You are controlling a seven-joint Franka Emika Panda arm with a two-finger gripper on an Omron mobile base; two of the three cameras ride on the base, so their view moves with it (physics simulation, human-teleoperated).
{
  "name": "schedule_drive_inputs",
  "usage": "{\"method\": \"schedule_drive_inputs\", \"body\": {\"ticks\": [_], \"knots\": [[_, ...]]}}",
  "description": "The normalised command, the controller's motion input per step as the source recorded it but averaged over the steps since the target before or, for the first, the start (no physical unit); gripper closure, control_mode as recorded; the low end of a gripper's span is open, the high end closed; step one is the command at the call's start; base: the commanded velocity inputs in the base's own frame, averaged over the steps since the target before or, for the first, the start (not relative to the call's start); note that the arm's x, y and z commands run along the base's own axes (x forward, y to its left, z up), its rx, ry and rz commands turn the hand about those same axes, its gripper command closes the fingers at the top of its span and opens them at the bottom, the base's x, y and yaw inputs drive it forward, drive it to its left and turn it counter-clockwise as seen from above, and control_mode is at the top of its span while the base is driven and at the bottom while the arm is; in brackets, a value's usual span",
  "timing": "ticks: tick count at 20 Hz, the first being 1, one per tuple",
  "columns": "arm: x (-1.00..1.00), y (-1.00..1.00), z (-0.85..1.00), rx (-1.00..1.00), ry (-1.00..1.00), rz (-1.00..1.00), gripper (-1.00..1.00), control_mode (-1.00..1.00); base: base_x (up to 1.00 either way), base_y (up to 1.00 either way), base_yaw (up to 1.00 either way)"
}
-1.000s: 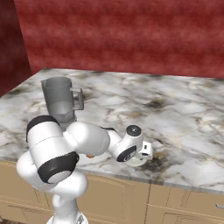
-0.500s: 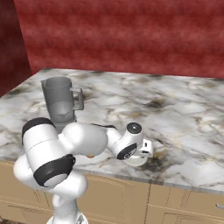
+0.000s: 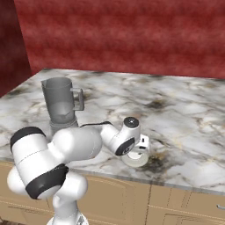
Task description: Open the blender lid, put the tangerine in the blender, close the lid, and start the blender.
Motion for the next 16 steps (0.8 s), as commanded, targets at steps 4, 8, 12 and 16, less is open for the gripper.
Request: {"method": "schedule_drive_inputs", "body": {"ticks": [4,8,12,16], "knots": [[-0.03,0.97,0.01,0.0,0.0,0.0,-1.0,-1.0,0.0,0.0,0.0],[-0.11,0.94,0.0,0.0,0.0,0.01,-1.0,-1.0,0.0,0.0,0.0],[-0.19,0.73,0.0,0.0,0.0,0.07,-1.0,-1.0,0.0,0.0,0.0],[-0.05,0.53,0.0,0.0,0.0,0.09,-1.0,-1.0,0.0,0.0,0.0]]}}
